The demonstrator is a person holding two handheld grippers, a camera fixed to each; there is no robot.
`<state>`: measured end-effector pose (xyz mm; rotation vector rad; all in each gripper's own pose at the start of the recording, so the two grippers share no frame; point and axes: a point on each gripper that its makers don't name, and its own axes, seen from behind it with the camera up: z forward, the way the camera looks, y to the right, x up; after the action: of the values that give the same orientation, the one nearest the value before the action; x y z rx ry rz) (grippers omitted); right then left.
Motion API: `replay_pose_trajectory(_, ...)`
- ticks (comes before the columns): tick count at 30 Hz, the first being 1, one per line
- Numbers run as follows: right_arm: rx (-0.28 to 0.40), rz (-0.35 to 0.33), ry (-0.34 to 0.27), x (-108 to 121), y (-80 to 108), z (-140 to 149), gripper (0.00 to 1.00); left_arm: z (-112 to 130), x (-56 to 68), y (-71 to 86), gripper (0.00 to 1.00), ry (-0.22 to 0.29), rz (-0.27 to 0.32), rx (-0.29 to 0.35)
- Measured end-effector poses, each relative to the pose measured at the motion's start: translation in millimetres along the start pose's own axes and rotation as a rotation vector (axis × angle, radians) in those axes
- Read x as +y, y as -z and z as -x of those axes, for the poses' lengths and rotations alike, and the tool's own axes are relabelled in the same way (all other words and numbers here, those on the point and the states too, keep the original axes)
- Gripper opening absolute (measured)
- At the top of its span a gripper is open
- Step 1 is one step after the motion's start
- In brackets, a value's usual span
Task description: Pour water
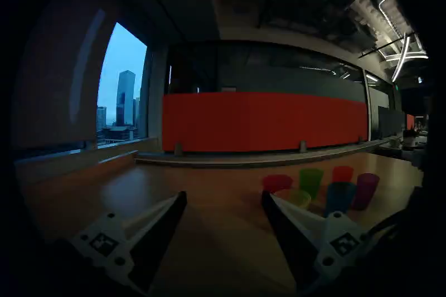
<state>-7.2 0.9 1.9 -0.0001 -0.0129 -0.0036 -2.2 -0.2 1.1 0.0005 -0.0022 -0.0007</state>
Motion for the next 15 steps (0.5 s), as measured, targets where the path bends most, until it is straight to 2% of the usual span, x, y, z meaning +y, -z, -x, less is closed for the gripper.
replay_pose_trajectory(2, -0.014, 0.001, 0.003, 1, -1.2, 1, 0.99, 5, -0.3, -2.3, 0.99, 0.001, -0.001, -0.005)
replay_pose_trajectory(8, -0.018, -0.015, 0.012, -1, -3.1, -19, 0.99, -5, 1.4, -8.0, 0.99, 0.021, 0.017, -0.008)
replay_pose_trajectory(15, -0.057, -0.048, 0.046, -7, -9.7, -49, 0.99, -33, 2.2, -15.4, 0.99, 0.019, 0.04, -0.028)
